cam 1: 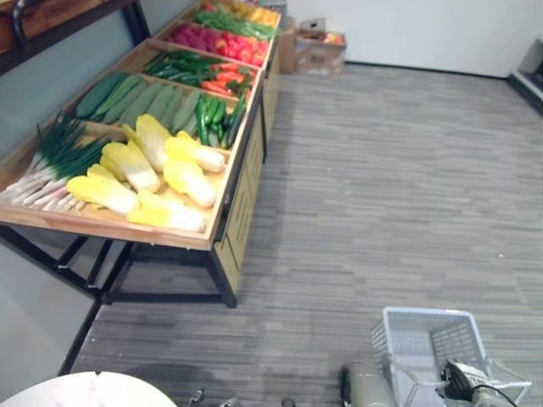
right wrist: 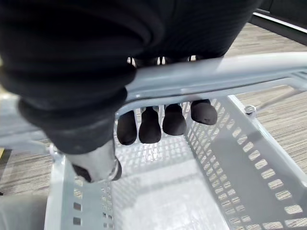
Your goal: Pick vegetable in the basket
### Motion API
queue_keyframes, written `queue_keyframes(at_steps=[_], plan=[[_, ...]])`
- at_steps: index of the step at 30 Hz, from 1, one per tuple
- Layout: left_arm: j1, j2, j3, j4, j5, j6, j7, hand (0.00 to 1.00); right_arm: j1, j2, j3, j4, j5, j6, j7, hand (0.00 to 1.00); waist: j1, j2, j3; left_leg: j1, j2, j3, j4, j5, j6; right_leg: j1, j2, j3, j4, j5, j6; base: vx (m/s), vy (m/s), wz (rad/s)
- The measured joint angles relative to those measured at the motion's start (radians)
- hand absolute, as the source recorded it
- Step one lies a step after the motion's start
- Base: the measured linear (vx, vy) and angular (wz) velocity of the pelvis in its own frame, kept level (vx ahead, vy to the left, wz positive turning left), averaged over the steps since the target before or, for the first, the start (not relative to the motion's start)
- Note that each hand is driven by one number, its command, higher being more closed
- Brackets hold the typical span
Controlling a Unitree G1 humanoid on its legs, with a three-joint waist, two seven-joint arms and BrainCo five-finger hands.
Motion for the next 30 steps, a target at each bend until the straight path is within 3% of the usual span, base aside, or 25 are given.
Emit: queue_keyframes(at_steps=[2, 4, 5, 6, 7, 8, 9, 10, 11, 13, 14, 15, 16, 18, 21, 23, 24, 26, 30], plan=[[0.001, -0.001, 0.022, -0.014, 0.000, -0.001, 0.003, 0.00, 0.003, 0.014, -0.015, 0.004, 0.000, 0.010, 0.000, 1.00, 0.000, -0.002, 0.001, 0.036, -0.008, -0.037, -0.004, -0.027, -0.019, 0.013, -0.012, 0.021, -0.139, 0.004, 0.006, 0.40, -0.137, 0.50], [0.004, -0.002, 0.039, -0.015, 0.000, -0.001, 0.007, 0.00, 0.011, 0.033, -0.036, 0.004, 0.000, 0.024, 0.000, 1.00, -0.002, -0.016, -0.004, 0.088, -0.008, -0.081, 0.014, -0.098, -0.036, 0.021, -0.030, 0.016, -0.125, 0.003, 0.005, 0.44, -0.255, 0.64], [0.006, 0.000, 0.043, -0.018, 0.000, -0.001, 0.008, 0.00, 0.015, 0.032, -0.036, 0.004, 0.000, 0.024, 0.000, 1.00, -0.003, -0.015, -0.011, 0.094, -0.002, -0.095, 0.028, -0.126, -0.040, 0.021, -0.026, 0.009, -0.101, 0.037, -0.017, 0.47, -0.327, 0.62], [0.009, -0.009, 0.052, -0.024, 0.000, -0.001, 0.011, 0.00, 0.016, 0.031, -0.046, 0.005, 0.000, 0.026, 0.000, 1.00, -0.004, -0.004, -0.014, 0.102, 0.028, -0.113, 0.052, -0.165, -0.055, 0.016, -0.009, -0.018, -0.050, 0.083, -0.021, 0.53, -0.323, 0.53], [0.022, -0.020, 0.056, -0.026, 0.000, -0.001, 0.011, 0.00, 0.015, 0.037, -0.054, 0.007, 0.000, 0.033, 0.000, 1.00, 0.001, 0.032, -0.042, 0.099, 0.062, -0.119, 0.109, -0.181, -0.077, 0.017, 0.014, -0.048, -0.013, 0.108, -0.030, 0.69, -0.387, 0.44], [0.031, -0.043, 0.057, -0.029, 0.000, -0.002, 0.016, 0.00, -0.008, 0.030, -0.056, 0.017, 0.000, 0.032, 0.000, 1.00, 0.002, 0.044, -0.042, 0.043, 0.082, -0.111, 0.247, -0.174, -0.089, 0.023, 0.038, -0.071, 0.016, 0.092, -0.059, 0.59, -0.322, 0.27], [0.035, -0.055, 0.056, -0.028, 0.000, -0.002, 0.020, 0.00, -0.020, 0.027, -0.056, 0.020, 0.000, 0.033, 0.001, 1.00, 0.005, 0.053, -0.044, 0.005, 0.089, -0.092, 0.332, -0.156, -0.120, 0.030, 0.048, -0.079, 0.023, 0.076, -0.063, 0.59, -0.344, 0.11], [0.039, -0.070, 0.056, -0.027, 0.000, 0.000, 0.023, 0.00, -0.032, 0.023, -0.053, 0.020, 0.004, 0.031, -0.002, 1.00, 0.005, 0.067, -0.046, -0.050, 0.095, -0.069, 0.469, -0.103, -0.179, 0.052, 0.056, -0.091, 0.033, 0.055, -0.078, 0.56, -0.328, 0.11], [0.040, -0.082, 0.058, -0.029, 0.000, 0.000, 0.023, 0.00, -0.035, 0.010, -0.037, 0.020, 0.011, 0.031, -0.005, 1.00, 0.011, 0.058, -0.038, -0.131, 0.107, -0.040, 0.653, 0.007, -0.216, 0.098, 0.063, -0.100, 0.026, 0.029, -0.097, 0.64, -0.346, 0.11], [0.037, -0.071, 0.057, -0.032, 0.000, -0.001, 0.027, 0.00, -0.031, 0.001, -0.024, 0.025, 0.012, 0.033, -0.005, 1.00, 0.029, 0.048, -0.028, -0.196, 0.149, 0.048, 0.837, 0.017, -0.211, 0.201, 0.068, -0.112, 0.006, 0.009, -0.129, 0.46, -0.235, 0.11], [0.036, -0.071, 0.057, -0.033, 0.000, -0.001, 0.031, 0.00, -0.027, -0.002, -0.023, 0.026, 0.019, 0.032, -0.010, 1.00, 0.030, 0.041, -0.024, -0.222, 0.178, 0.098, 0.895, 0.018, -0.195, 0.256, 0.061, -0.124, -0.014, 0.005, -0.135, 0.37, -0.192, 0.25], [0.036, -0.069, 0.059, -0.039, -0.001, -0.001, 0.033, 0.00, -0.016, -0.008, -0.027, 0.027, 0.034, 0.032, -0.028, 1.00, 0.030, 0.033, -0.021, -0.260, 0.227, 0.178, 0.931, 0.025, -0.156, 0.321, 0.048, -0.152, -0.047, -0.009, -0.145, 0.37, -0.193, 0.37], [0.035, -0.065, 0.061, -0.053, -0.001, -0.002, 0.038, 0.00, -0.007, -0.017, -0.035, 0.027, 0.044, 0.035, -0.044, 1.00, 0.032, 0.023, -0.022, -0.307, 0.269, 0.253, 0.921, 0.040, -0.134, 0.360, 0.032, -0.183, -0.080, -0.045, -0.128, 0.26, -0.127, 0.38], [0.019, -0.075, 0.076, -0.058, -0.002, -0.001, 0.044, 0.00, -0.006, -0.025, -0.062, 0.034, 0.047, 0.050, -0.049, 1.00, 0.030, 0.045, -0.008, -0.373, 0.327, 0.331, 0.841, 0.044, -0.128, 0.394, 0.033, -0.219, -0.102, -0.065, -0.112, 0.21, -0.020, 0.45], [0.014, -0.075, 0.076, -0.058, -0.001, 0.002, 0.046, 0.00, 0.015, -0.009, -0.073, 0.036, 0.047, 0.062, -0.051, 1.00, 0.030, 0.046, -0.007, -0.370, 0.328, 0.475, 0.552, 0.077, -0.139, 0.433, 0.013, -0.259, -0.117, -0.089, -0.083, 0.26, 0.098, 0.46], [0.015, -0.078, 0.076, -0.056, 0.001, 0.009, 0.044, 0.00, 0.017, -0.005, -0.077, 0.033, 0.046, 0.061, -0.055, 1.00, 0.029, 0.056, -0.006, -0.318, 0.294, 0.540, 0.285, 0.232, -0.139, 0.462, 0.021, -0.282, -0.111, -0.114, -0.052, 0.28, 0.128, 0.38], [0.009, -0.073, 0.079, -0.047, 0.003, 0.015, 0.045, 0.00, 0.015, 0.009, -0.079, 0.033, 0.046, 0.062, -0.055, 1.00, 0.031, 0.048, -0.006, -0.282, 0.277, 0.550, 0.231, 0.204, -0.098, 0.475, 0.017, -0.287, -0.112, -0.124, -0.042, 0.29, 0.163, 0.51], [-0.012, -0.066, 0.110, -0.049, 0.005, 0.016, 0.045, 0.00, -0.006, 0.034, -0.072, 0.013, 0.046, 0.045, -0.060, 1.00, 0.040, 0.011, 0.004, -0.257, 0.214, 0.537, 0.139, 0.196, -0.094, 0.484, -0.005, -0.289, -0.150, -0.119, -0.034, 0.27, 0.156, 0.41], [-0.004, -0.074, 0.113, -0.029, 0.011, 0.025, 0.046, 0.00, -0.033, 0.035, -0.065, 0.001, 0.044, 0.032, -0.062, 1.00, 0.058, 0.010, 0.003, -0.205, 0.172, 0.536, 0.076, 0.171, -0.058, 0.514, -0.025, -0.292, -0.147, -0.113, -0.023, 0.13, 0.066, 0.20]])
